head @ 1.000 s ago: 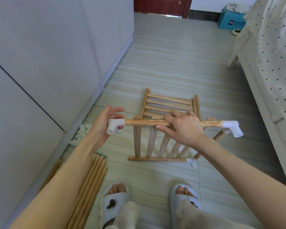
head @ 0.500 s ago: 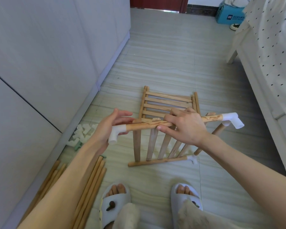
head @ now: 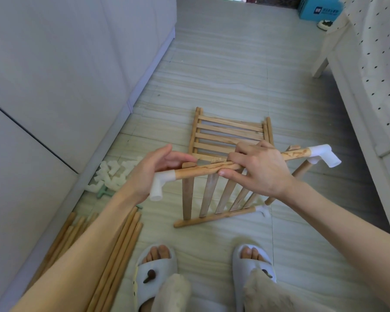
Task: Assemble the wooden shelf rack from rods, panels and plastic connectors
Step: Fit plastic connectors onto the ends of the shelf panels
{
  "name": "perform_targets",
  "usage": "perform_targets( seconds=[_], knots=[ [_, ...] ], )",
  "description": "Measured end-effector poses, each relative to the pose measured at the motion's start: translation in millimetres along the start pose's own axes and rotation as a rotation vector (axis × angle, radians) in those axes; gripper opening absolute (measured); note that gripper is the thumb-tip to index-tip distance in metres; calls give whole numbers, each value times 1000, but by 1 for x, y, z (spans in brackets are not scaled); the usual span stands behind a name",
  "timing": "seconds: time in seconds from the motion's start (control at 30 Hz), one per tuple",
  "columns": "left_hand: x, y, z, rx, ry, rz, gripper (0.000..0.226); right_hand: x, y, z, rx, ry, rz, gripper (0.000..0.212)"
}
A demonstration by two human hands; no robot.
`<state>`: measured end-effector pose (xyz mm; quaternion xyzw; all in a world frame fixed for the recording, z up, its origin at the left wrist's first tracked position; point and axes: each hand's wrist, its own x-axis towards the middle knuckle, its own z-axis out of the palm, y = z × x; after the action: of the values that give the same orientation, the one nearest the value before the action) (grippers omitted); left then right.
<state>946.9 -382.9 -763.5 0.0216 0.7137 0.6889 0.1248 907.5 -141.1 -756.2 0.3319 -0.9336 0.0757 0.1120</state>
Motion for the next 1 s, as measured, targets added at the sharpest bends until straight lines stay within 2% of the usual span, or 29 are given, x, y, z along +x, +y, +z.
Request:
perform_targets(
  seconds=[0.27,0.4,0.6,0.73,0.9,1.0],
  knots=[
    [1,-3,10,-27,142,55,63,-4,-2,1,1,37,-13,66],
    [1,-4,9,-27,123,27,61,-4,-3,1,5,41,-9,70],
    [3,-1,1,-41,-49,-49,58,0,-4,0,0,-22,15,73],
    [7,-4,3,-29,52,-27,63,1,-3,-1,-2,-38,20,74],
    [11,-6,3,-33,74,-21,67,1,-2,-2,-20,-80,26,77],
    [16,-5,-1,-103,92,-75,66,5,-2,0,-19,-75,46,70]
  ],
)
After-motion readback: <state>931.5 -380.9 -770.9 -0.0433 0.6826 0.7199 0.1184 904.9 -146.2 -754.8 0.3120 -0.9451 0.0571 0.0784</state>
